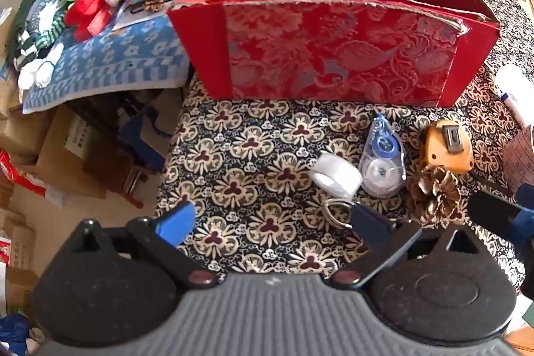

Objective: Organize rigid objects
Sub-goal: 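Move the right tool toward the brown pine cone beside the box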

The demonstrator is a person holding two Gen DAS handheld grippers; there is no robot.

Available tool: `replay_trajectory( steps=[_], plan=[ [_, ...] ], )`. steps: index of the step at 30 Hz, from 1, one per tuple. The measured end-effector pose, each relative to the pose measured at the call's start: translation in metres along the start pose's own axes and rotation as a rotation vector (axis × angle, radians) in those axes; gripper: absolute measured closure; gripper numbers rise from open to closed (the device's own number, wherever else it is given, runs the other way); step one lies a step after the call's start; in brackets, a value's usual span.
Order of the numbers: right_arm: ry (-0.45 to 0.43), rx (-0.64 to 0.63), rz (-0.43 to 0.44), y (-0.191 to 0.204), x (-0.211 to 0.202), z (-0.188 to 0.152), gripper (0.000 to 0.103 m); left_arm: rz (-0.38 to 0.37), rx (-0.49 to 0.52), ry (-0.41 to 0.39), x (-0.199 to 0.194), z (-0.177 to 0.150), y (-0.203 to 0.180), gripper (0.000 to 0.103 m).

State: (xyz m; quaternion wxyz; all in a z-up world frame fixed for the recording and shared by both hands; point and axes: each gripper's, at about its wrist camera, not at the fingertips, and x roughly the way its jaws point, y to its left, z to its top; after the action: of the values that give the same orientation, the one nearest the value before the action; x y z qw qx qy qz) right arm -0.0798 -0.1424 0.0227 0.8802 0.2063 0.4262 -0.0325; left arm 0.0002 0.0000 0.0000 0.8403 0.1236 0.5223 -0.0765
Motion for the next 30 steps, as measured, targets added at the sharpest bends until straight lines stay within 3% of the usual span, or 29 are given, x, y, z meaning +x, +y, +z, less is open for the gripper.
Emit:
replay_trajectory(
  steps=[6, 12, 20, 24, 26, 30],
  plan=[
    [-0.001, 0.009, -0.010, 0.003, 0.000, 0.010, 0.046, -0.009, 0.014, -0.003, 0.001, 0.001, 0.002, 0.003],
    [-0.006, 0.013, -0.019, 0.007, 0.000, -0.002, 0.048, 0.006, 0.026, -0.015, 0.002, 0.000, 0.000, 0.003],
    [-0.005, 0.035, -0.080, 0.005, -0.004, -0.004, 0.050, 0.019, 0.066, -0.058, -0.001, -0.002, -0.003, 0.003],
    [0.040, 0.041, -0.157, 0.001, -0.008, -0.005, 0.052, -0.025, 0.070, -0.060, 0.002, -0.004, -0.002, 0.003],
    [0.023, 0.071, -0.135, -0.003, -0.008, -0.005, 0.053, -0.059, 0.072, -0.078, 0.003, -0.006, 0.001, 0.003],
    [-0.012, 0.095, -0.113, -0.015, -0.006, -0.006, 0.056, -0.282, 0.031, -0.096, 0.011, -0.011, 0.009, 0.003]
  ],
)
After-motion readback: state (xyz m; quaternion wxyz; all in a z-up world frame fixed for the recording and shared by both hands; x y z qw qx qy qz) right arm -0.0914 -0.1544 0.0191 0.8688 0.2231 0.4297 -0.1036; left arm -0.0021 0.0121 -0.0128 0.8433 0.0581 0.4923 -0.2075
